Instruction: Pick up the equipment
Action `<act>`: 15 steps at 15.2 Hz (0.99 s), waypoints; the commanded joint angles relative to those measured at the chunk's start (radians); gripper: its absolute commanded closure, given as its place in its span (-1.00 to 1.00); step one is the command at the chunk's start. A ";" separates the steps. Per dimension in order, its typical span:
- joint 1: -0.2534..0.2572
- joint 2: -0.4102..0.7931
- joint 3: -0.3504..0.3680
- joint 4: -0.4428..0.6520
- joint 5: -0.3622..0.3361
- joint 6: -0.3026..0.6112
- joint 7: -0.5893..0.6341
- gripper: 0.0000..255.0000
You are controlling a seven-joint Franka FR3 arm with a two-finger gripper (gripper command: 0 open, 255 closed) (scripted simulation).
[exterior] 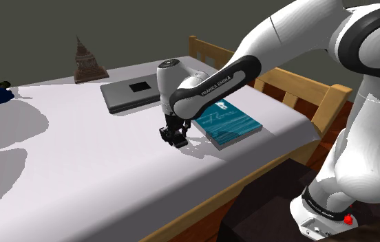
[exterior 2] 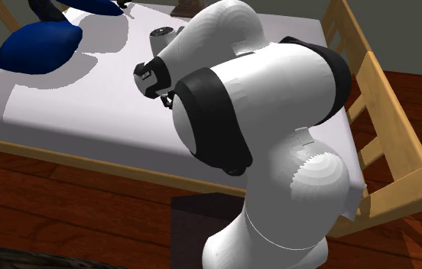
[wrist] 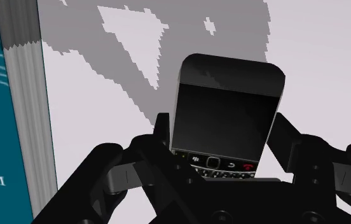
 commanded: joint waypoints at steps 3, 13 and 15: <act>-0.001 -0.011 0.001 0.012 0.005 -0.022 -0.006 1.00; -0.004 -0.071 0.005 0.076 0.030 -0.145 -0.028 1.00; -0.004 -0.081 0.006 0.092 0.034 -0.170 -0.032 1.00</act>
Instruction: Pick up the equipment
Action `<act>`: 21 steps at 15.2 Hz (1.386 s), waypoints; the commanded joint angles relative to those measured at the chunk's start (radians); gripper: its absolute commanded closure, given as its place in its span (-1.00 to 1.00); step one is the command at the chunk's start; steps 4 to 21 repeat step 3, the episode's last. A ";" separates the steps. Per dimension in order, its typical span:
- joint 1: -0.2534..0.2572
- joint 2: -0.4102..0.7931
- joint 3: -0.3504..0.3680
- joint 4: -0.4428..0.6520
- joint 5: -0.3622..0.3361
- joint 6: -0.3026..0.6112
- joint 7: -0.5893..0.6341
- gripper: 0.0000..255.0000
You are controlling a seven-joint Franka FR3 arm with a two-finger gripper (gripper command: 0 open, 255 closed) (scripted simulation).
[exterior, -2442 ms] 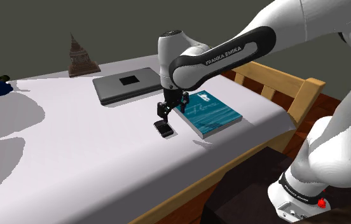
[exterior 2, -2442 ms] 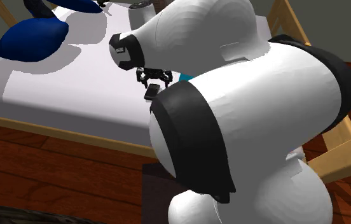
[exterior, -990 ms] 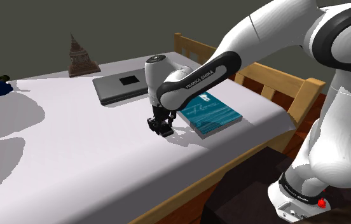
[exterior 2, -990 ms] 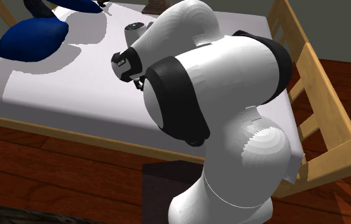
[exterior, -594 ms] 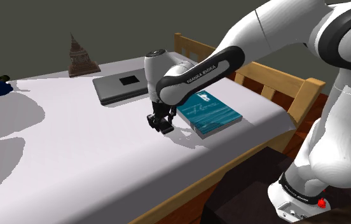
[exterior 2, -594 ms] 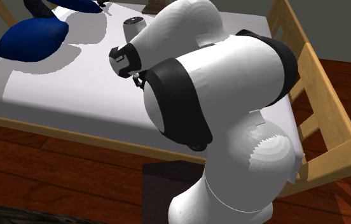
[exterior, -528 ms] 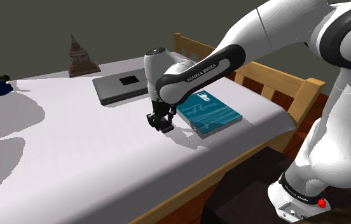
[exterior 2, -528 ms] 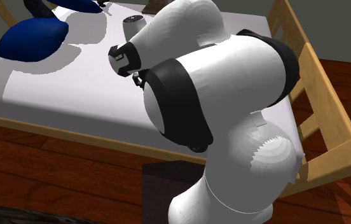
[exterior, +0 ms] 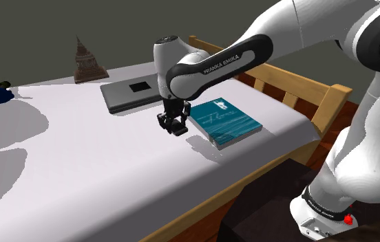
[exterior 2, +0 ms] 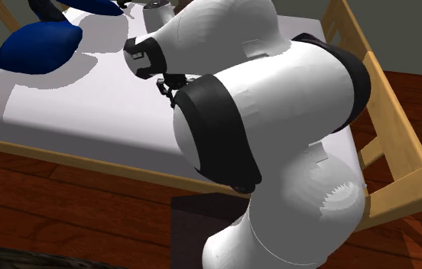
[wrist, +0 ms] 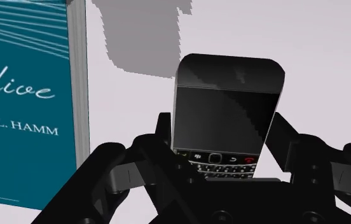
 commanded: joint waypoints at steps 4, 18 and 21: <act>-0.001 -0.011 0.000 0.017 0.004 -0.027 -0.006 1.00; -0.001 -0.011 0.000 0.017 0.004 -0.027 -0.006 1.00; -0.001 -0.011 0.000 0.017 0.004 -0.027 -0.006 1.00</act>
